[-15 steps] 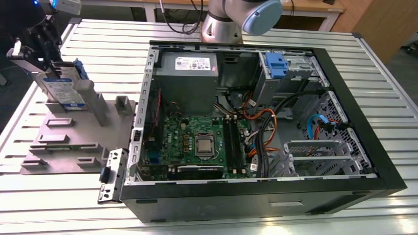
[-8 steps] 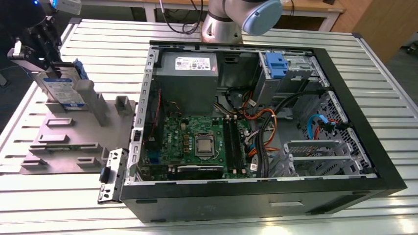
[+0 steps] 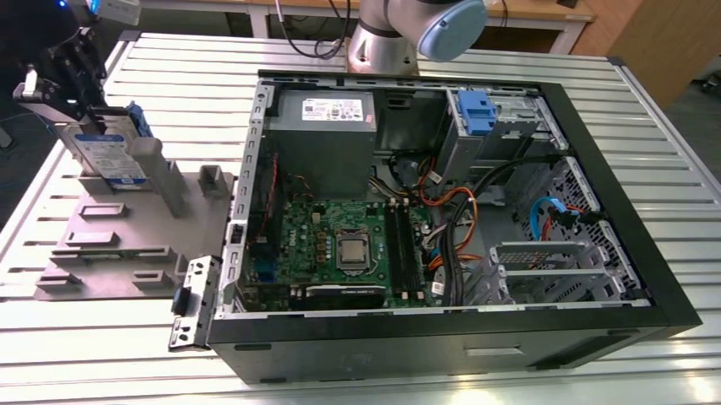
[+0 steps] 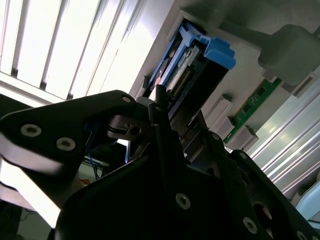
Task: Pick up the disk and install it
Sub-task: 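Pick up the disk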
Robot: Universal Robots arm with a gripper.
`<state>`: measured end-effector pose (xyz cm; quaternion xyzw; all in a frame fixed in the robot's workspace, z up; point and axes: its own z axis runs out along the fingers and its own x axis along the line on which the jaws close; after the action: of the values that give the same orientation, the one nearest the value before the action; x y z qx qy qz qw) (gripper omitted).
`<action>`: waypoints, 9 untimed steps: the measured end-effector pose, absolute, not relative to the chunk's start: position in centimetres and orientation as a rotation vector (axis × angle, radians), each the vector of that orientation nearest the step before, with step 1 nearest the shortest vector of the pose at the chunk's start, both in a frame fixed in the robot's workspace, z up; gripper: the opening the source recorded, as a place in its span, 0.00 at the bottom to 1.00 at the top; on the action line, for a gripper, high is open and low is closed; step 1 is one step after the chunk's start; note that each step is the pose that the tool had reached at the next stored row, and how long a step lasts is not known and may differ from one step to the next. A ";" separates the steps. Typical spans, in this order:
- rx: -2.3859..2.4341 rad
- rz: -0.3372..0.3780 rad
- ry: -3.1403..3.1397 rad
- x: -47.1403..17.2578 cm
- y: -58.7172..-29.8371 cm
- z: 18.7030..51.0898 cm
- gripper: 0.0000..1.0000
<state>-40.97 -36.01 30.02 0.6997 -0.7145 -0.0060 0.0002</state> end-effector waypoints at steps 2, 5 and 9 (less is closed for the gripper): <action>2.198 -0.019 -2.244 -41.0 -36.0 30.0 0.35; 2.198 -0.019 -2.244 -41.0 -36.0 30.0 0.35; 2.198 -0.019 -2.244 -41.0 -36.0 30.0 0.35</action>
<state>-40.97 -35.97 30.01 0.6997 -0.7145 -0.0060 0.0001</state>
